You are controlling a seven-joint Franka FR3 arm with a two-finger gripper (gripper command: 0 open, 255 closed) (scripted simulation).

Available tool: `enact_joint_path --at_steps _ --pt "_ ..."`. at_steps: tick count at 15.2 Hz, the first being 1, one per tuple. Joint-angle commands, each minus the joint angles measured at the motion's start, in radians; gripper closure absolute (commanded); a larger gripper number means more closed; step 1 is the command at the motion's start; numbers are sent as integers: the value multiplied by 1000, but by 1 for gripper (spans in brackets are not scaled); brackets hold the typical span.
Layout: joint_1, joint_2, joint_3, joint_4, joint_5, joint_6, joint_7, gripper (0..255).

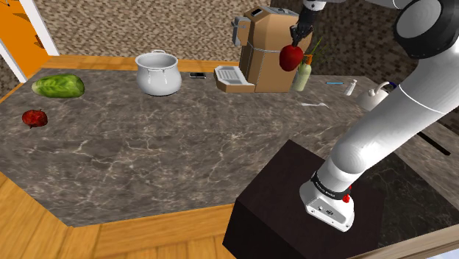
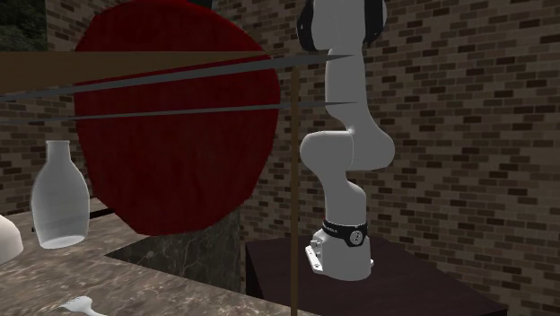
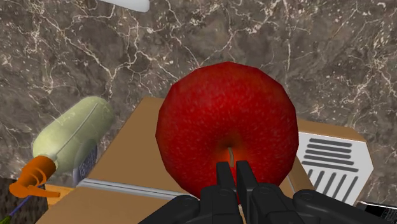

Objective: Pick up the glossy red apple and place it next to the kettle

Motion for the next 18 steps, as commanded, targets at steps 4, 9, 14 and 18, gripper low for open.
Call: enact_joint_path --at_steps 4,9,14,18 --pt "2 11 1 81 6 -71 -5 255" --pt "-7 11 -12 131 11 -120 -30 255" --pt "-51 -36 -72 91 5 -117 -134 255" --pt "-86 -54 -128 82 8 -120 -226 255"
